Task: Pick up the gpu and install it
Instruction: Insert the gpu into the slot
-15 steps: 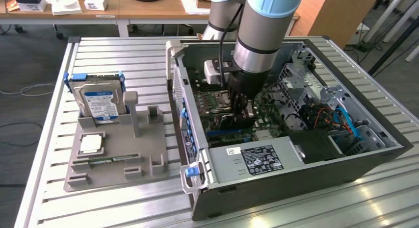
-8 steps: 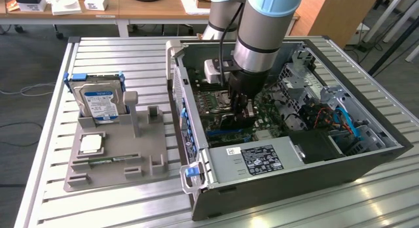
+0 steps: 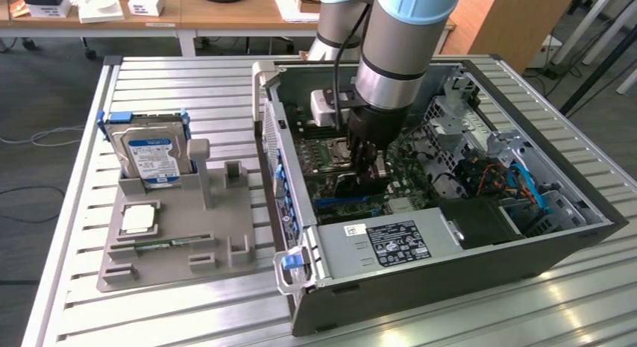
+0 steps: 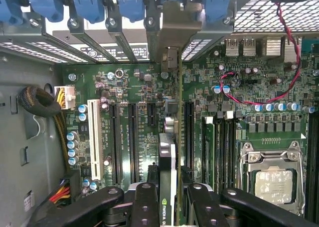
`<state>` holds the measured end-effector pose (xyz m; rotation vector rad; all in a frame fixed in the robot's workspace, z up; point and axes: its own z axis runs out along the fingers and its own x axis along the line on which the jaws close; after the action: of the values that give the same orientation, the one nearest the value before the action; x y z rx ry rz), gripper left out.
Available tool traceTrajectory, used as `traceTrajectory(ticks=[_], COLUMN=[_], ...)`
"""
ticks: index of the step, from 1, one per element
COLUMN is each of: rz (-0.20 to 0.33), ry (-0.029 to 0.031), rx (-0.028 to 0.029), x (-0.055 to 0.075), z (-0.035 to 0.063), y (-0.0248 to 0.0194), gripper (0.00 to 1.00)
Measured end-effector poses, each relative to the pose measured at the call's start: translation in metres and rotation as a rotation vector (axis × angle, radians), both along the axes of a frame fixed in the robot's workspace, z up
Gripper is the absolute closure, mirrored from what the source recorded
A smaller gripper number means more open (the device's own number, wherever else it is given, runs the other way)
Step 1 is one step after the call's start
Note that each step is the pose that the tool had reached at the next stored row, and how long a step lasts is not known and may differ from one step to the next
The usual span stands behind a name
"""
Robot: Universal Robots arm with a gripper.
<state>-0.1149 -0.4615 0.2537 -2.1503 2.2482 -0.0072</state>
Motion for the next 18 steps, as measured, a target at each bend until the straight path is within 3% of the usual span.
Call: traceTrajectory(ticks=[5, 18], rz=[0.023, 0.024], ry=[0.0000, 0.0000], rx=[0.0000, 0.0001], x=[0.0000, 0.0000], z=[0.0000, -0.0006], y=[0.0000, 0.0009], gripper=[0.73, 0.73])
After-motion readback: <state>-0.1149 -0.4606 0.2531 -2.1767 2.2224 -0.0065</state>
